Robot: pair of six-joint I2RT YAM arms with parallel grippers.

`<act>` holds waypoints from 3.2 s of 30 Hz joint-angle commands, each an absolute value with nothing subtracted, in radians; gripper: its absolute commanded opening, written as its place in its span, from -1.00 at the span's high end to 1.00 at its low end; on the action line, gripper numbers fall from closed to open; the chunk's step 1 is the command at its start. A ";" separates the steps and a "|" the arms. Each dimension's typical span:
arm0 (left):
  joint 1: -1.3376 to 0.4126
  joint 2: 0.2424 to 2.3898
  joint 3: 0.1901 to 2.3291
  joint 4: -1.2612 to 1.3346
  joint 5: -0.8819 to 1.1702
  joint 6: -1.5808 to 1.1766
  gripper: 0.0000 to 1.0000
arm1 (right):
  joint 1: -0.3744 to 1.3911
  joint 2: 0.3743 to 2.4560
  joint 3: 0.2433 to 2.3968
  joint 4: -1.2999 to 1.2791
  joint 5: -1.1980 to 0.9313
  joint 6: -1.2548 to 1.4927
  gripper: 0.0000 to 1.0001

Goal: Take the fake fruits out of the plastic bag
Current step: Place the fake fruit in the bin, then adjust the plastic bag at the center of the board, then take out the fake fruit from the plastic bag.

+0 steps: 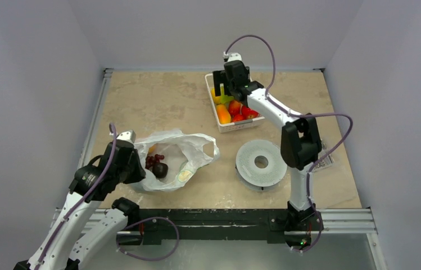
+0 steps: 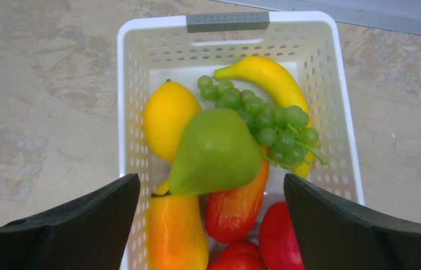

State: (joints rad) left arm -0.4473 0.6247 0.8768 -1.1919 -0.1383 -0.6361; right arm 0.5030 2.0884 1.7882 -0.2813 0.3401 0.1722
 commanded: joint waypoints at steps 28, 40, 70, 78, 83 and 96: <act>-0.454 1.078 1.328 -1.079 -0.010 -0.541 1.00 | 1.059 1.627 0.925 0.227 0.025 0.491 0.21; -0.571 1.213 1.482 -1.168 -0.081 -0.511 1.00 | 1.202 1.527 0.770 0.380 0.003 0.592 0.20; -0.574 0.731 0.924 -1.248 -0.224 -0.691 1.00 | 1.224 1.765 1.035 0.201 0.262 0.371 -0.82; -0.576 0.727 0.928 -1.259 -0.242 -0.703 1.00 | 1.230 1.841 1.068 0.199 0.268 0.384 -0.68; -0.575 0.715 0.925 -1.255 -0.242 -0.703 1.00 | 1.230 1.871 1.097 0.196 0.283 0.379 -0.52; -0.576 0.675 0.921 -1.248 -0.248 -0.706 1.00 | 1.233 1.837 1.119 0.155 0.304 0.385 0.32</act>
